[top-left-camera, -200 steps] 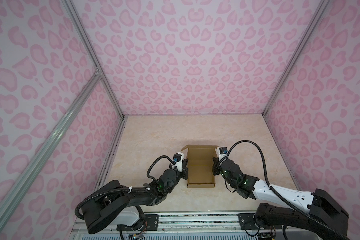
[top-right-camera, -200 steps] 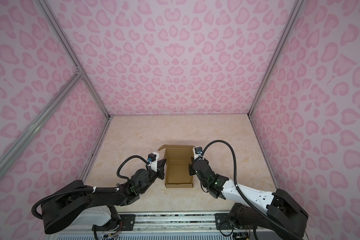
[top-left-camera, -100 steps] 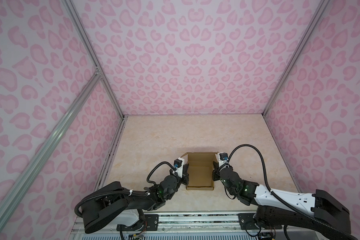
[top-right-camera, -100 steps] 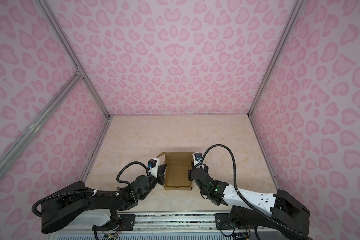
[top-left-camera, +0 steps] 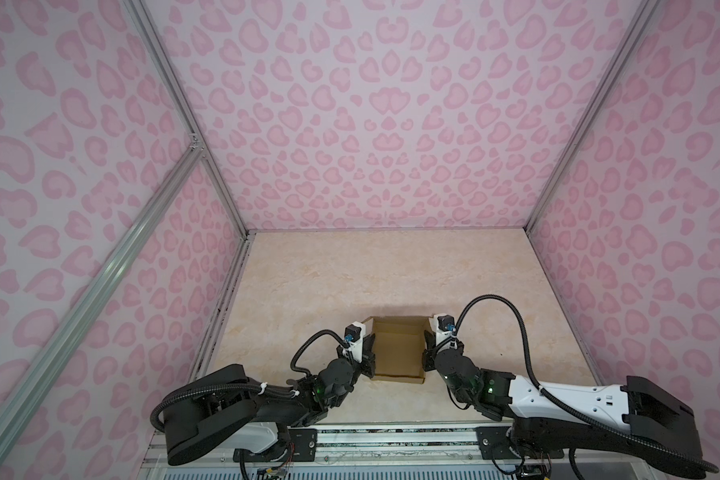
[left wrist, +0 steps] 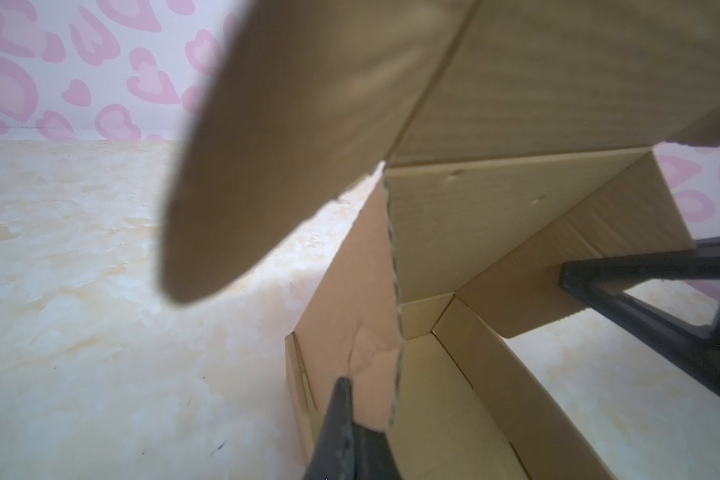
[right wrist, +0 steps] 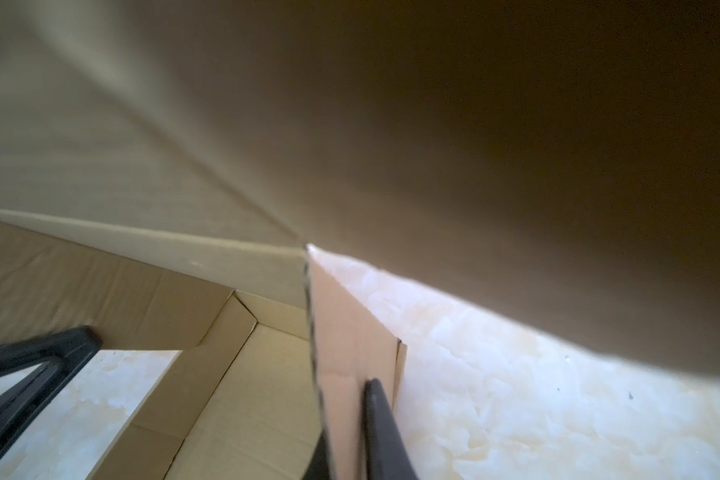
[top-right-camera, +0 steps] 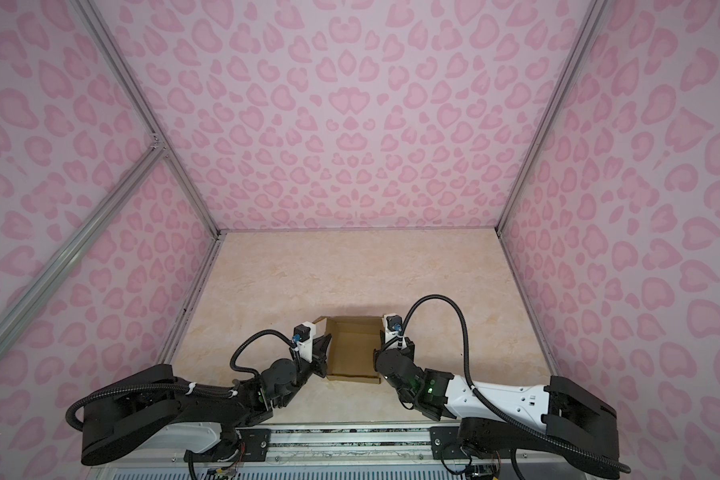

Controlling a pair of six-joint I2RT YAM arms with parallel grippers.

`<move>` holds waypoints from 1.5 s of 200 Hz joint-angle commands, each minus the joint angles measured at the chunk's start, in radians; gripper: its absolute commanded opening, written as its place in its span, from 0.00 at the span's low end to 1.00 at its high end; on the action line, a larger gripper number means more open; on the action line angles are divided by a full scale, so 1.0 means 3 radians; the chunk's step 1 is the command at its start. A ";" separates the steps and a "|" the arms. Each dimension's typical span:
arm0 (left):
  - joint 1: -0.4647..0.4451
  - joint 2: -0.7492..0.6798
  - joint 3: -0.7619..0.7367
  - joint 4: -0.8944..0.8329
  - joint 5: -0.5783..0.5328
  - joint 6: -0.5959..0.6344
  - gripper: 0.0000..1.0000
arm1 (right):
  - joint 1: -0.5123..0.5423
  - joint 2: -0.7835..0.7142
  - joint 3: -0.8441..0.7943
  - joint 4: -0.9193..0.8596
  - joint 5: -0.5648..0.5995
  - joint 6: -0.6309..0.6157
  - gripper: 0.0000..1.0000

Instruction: Fold the paper box

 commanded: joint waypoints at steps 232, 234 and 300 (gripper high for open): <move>-0.0096 -0.0194 -0.0062 -0.0271 -0.0165 -0.0098 0.04 | 0.0280 0.0271 0.0303 -0.0364 0.0217 0.0494 0.13; -0.0096 -0.0190 -0.0066 -0.0265 -0.0168 -0.0100 0.04 | 0.0290 0.0265 0.0286 -0.0350 0.0223 0.0490 0.13; -0.0104 -0.0098 -0.0084 -0.0195 -0.0199 -0.0158 0.04 | 0.0380 0.0371 0.0144 -0.0216 0.0328 0.0528 0.13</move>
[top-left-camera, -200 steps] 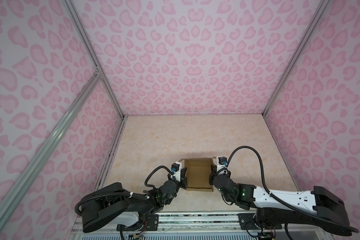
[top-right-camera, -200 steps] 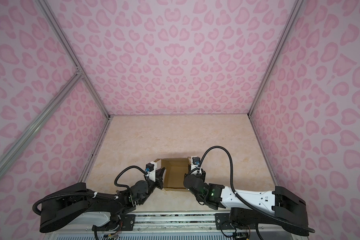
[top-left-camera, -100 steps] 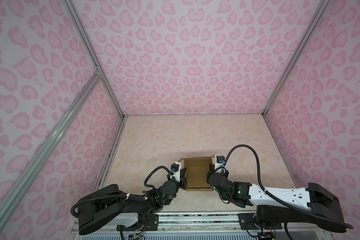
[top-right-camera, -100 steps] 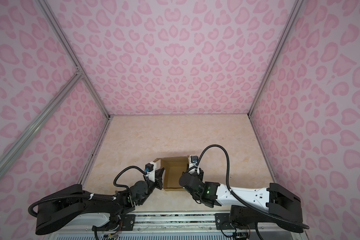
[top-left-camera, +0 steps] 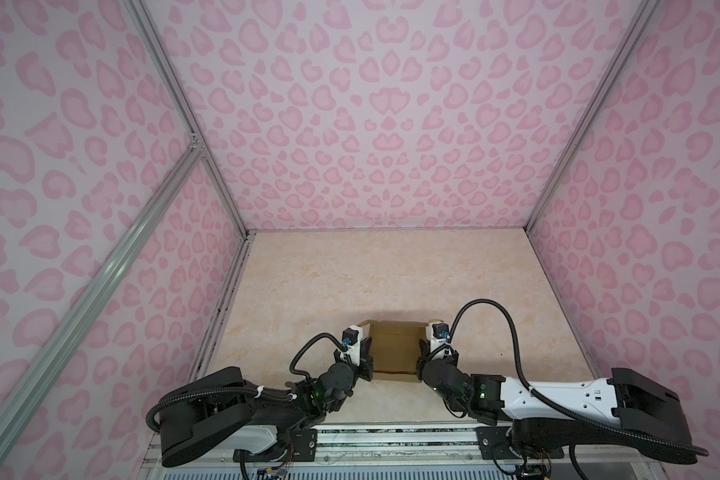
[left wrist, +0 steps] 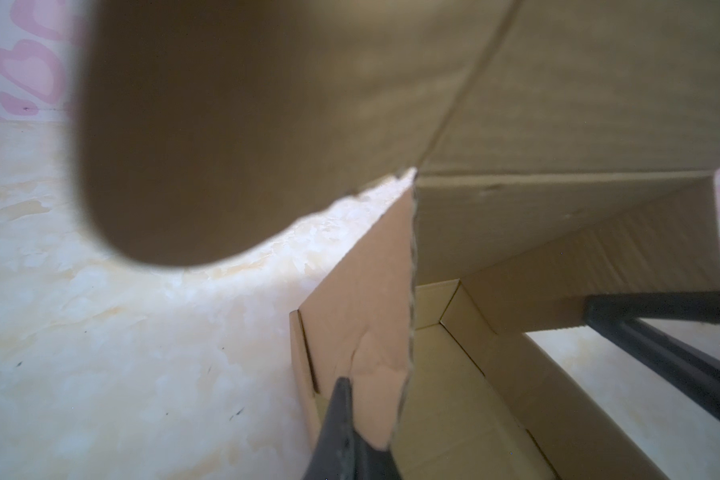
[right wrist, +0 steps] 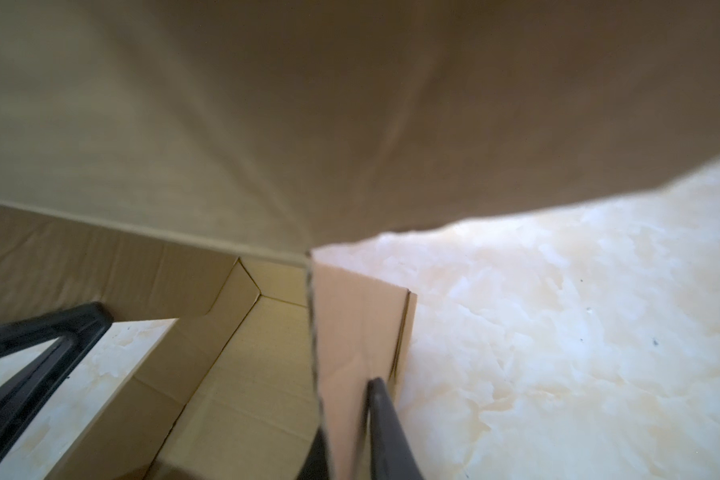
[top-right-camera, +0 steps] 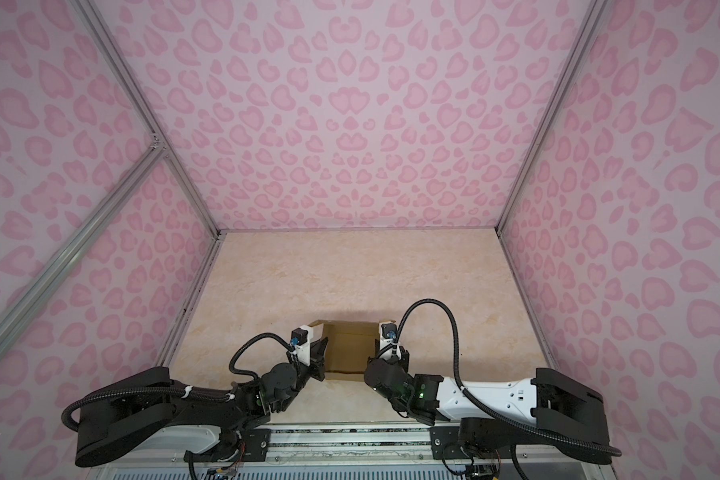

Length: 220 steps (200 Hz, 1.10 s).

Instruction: Fold the paper box

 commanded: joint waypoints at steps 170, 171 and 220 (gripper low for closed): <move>-0.0043 -0.1328 0.0021 -0.1050 -0.0039 0.0011 0.51 | 0.0262 -0.0257 0.0029 -0.0265 0.0393 0.0020 0.19; -0.0043 -0.1338 0.0023 -0.1065 -0.0035 0.0010 0.51 | 0.0267 -0.0280 0.0030 -0.0282 0.0401 0.0022 0.20; -0.0043 -0.1886 0.0213 -0.1623 0.0157 0.0208 0.79 | 0.0489 -0.0822 0.0097 -0.0821 0.0577 0.0044 0.28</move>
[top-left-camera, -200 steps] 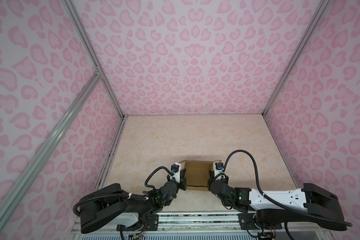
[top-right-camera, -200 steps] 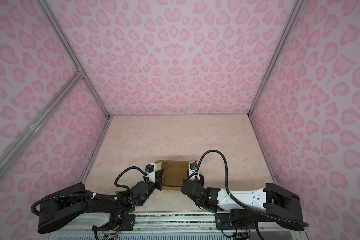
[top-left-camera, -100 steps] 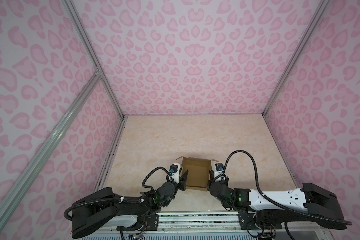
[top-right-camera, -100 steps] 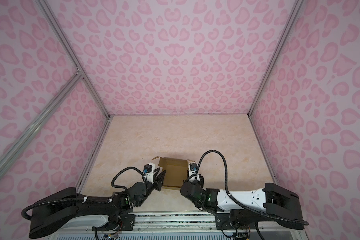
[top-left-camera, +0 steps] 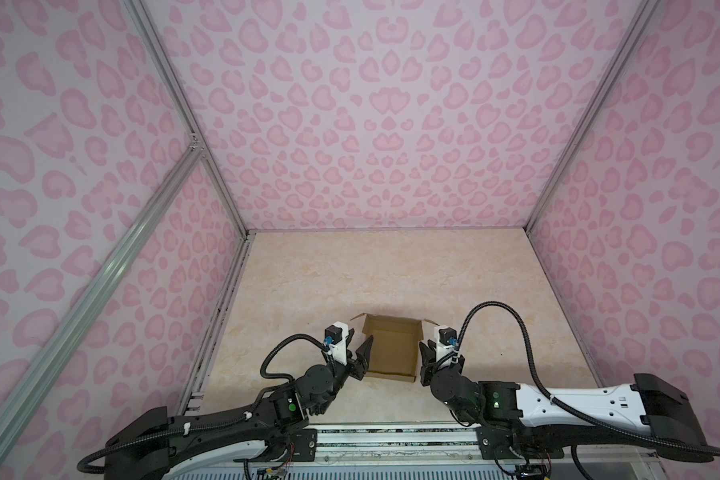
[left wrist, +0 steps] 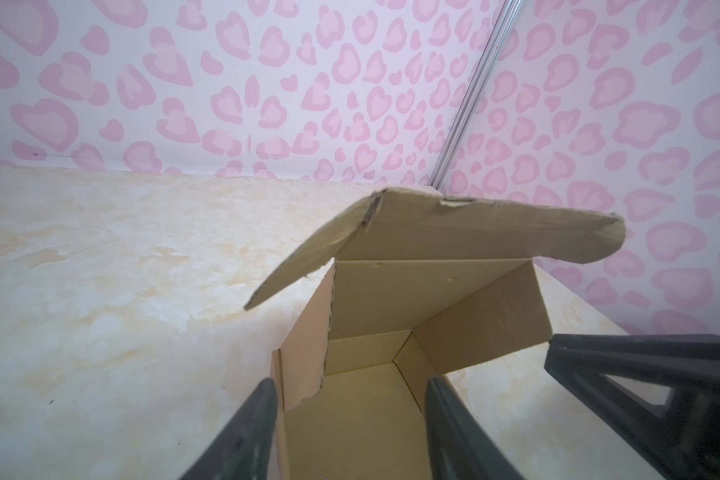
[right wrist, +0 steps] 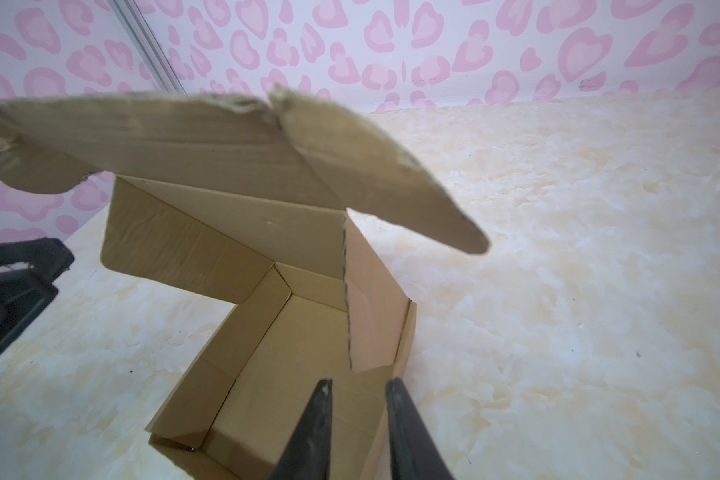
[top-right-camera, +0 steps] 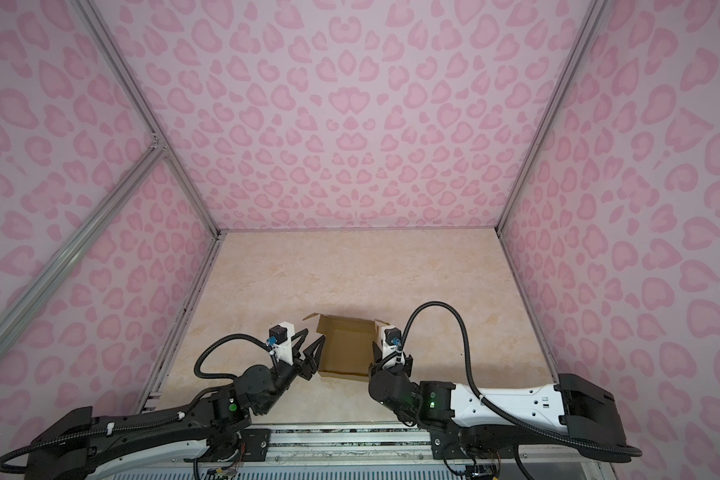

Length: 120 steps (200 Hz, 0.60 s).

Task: Fold the paper box
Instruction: 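Release the box and raise both grippers above it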

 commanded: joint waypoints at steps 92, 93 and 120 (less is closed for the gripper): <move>0.0050 -0.0968 0.1286 -0.1830 0.0082 0.0205 0.97 | -0.0331 -0.1469 0.0715 -0.1015 0.0204 -0.0757 0.30; 0.0053 -0.0948 0.1325 -0.1863 0.0082 0.0216 0.97 | -0.0331 -0.1469 0.0715 -0.1015 0.0204 -0.0757 0.30; 0.0318 -0.0258 0.2284 -0.2636 0.0345 0.0424 0.97 | -0.1345 -0.1033 0.1274 -0.1283 -0.1226 -0.0457 0.32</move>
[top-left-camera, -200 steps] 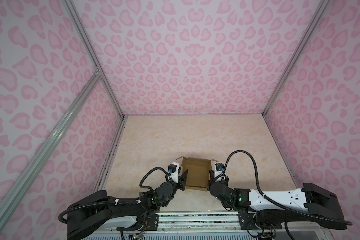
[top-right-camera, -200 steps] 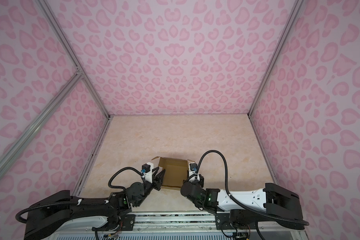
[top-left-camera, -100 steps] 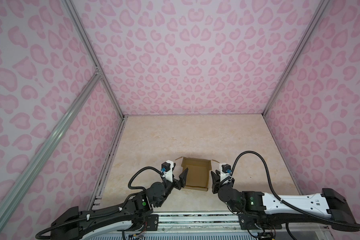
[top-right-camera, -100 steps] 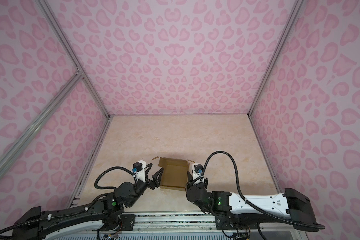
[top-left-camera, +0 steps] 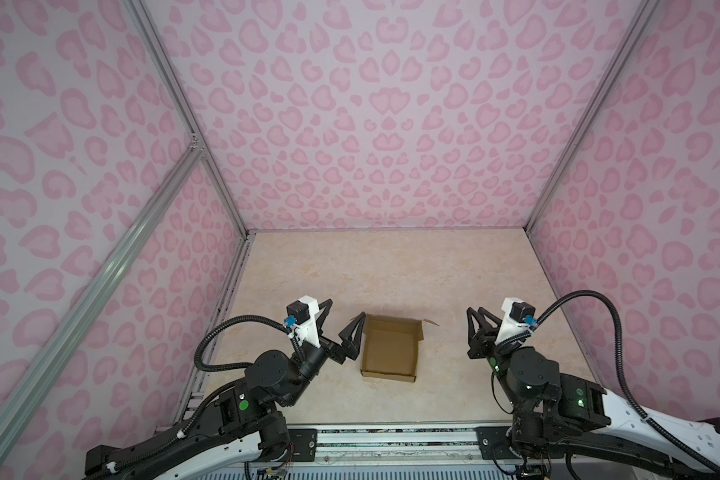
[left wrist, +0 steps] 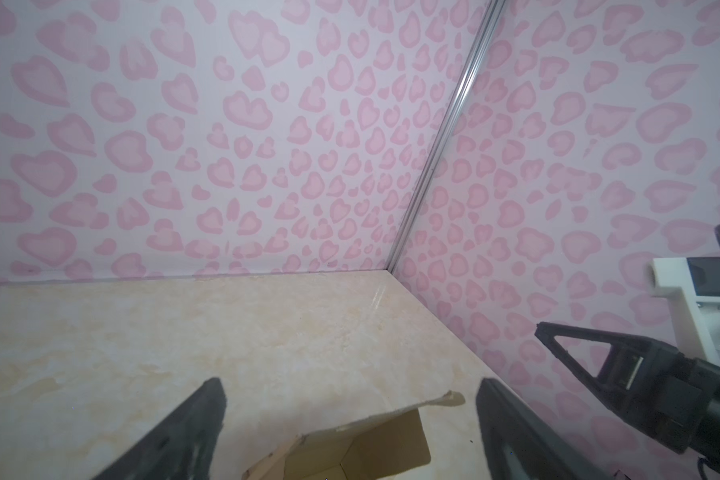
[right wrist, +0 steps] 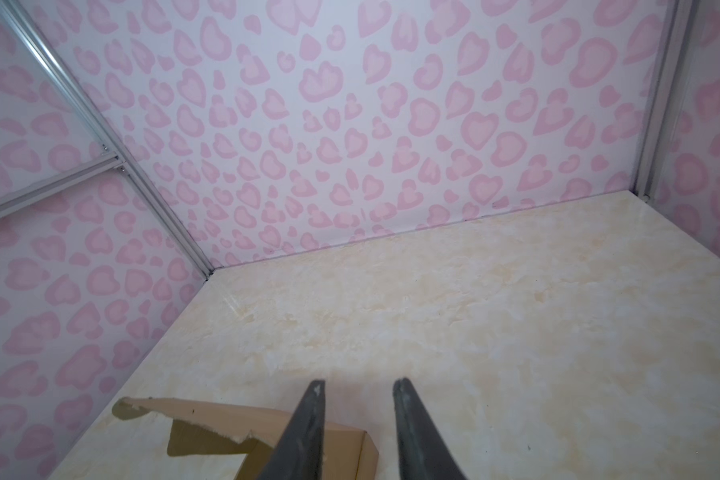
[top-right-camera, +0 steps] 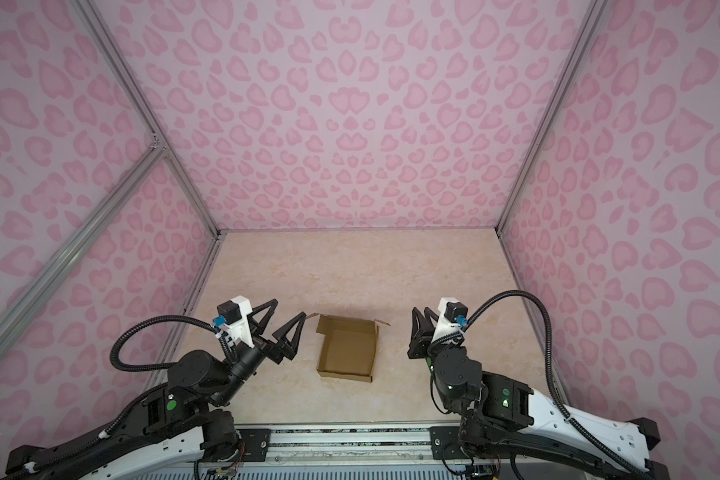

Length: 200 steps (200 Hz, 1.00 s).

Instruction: Fold the paper box

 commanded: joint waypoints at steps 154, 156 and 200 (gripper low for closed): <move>0.1640 0.1827 0.1144 -0.1386 0.2193 -0.0724 0.97 | -0.1399 0.2120 0.0836 0.0171 -0.3880 0.0642 0.40; 0.1644 0.1836 0.1135 -0.1388 0.2198 -0.0727 0.97 | -0.1396 0.2127 0.0832 0.0169 -0.3882 0.0639 0.40; 0.1651 0.1954 0.0964 -0.1378 0.2394 -0.0813 0.97 | -0.1234 0.2298 0.0858 0.0111 -0.3890 0.0594 0.44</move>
